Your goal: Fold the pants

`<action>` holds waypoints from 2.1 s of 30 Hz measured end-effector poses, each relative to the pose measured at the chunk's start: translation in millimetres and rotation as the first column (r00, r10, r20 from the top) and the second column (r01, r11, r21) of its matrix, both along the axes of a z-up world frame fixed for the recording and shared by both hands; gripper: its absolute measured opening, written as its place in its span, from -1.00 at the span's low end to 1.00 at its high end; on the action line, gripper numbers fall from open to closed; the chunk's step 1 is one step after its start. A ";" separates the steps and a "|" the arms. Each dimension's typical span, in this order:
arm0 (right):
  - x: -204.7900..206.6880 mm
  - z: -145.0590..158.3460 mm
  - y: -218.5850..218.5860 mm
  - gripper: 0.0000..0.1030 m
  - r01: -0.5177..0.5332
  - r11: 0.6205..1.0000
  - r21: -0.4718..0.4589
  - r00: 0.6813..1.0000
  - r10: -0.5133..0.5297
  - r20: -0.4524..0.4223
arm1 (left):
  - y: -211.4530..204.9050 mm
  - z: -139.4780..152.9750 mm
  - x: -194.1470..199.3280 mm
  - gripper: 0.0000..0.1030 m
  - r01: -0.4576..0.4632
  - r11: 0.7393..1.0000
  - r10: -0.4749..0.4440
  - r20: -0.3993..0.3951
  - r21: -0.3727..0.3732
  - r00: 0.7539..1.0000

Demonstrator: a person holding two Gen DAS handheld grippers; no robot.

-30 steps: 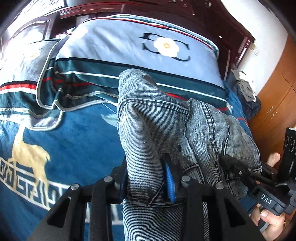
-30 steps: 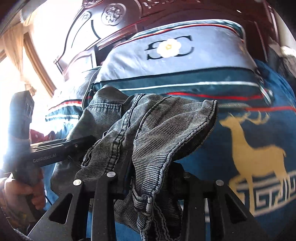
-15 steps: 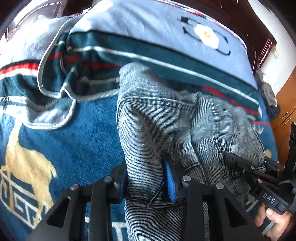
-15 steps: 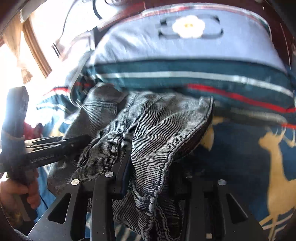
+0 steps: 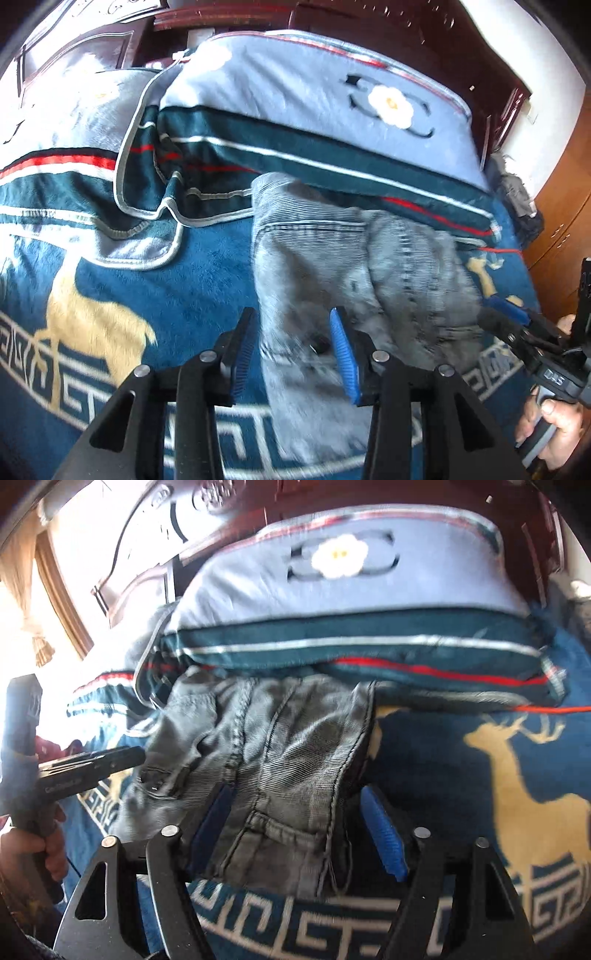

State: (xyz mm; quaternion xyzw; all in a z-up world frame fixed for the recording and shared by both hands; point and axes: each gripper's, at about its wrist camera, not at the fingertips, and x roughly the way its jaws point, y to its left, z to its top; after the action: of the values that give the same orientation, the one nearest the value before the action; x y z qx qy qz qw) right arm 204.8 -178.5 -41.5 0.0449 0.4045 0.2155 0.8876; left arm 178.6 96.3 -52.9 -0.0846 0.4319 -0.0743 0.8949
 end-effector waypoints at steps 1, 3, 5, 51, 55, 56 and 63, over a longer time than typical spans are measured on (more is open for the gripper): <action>-7.7 5.3 -0.5 -0.18 0.003 1.000 0.005 1.000 -0.003 0.015 | -1.8 2.0 -7.1 -0.14 0.009 1.000 -0.009 0.003 -0.006 1.000; -14.6 8.0 4.4 -0.34 -0.008 1.000 0.018 1.000 0.008 0.020 | -13.9 0.1 -16.3 -0.14 0.046 0.999 -0.046 -0.002 0.010 0.999; -15.6 -1.7 15.9 -0.38 -0.050 0.998 0.030 0.998 0.051 -0.026 | -28.3 -14.5 -17.7 -0.14 0.083 0.995 -0.081 -0.044 0.050 0.996; -160.9 62.8 3.6 0.58 0.028 0.999 -0.039 1.000 -0.028 0.006 | -36.4 41.0 -149.7 0.81 -0.053 0.982 0.043 0.060 0.181 0.997; -168.2 71.8 5.7 0.62 0.027 0.999 -0.040 0.999 -0.026 0.025 | -35.3 49.3 -159.7 0.90 -0.066 0.982 0.052 0.082 0.179 0.995; -170.2 74.8 5.9 0.64 0.029 0.999 -0.043 0.999 -0.028 0.032 | -35.7 51.7 -162.3 0.96 -0.065 0.981 0.050 0.089 0.181 0.995; -183.1 87.0 5.4 0.67 0.041 0.998 -0.045 0.998 -0.039 0.050 | -40.5 63.7 -177.2 0.99 -0.052 0.980 0.030 0.113 0.193 0.993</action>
State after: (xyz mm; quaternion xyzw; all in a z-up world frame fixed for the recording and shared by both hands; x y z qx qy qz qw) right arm 21.8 -173.1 45.6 0.0271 0.3867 0.1891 0.9022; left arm 1.4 55.8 10.8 -0.0009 0.3854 -0.0174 0.9226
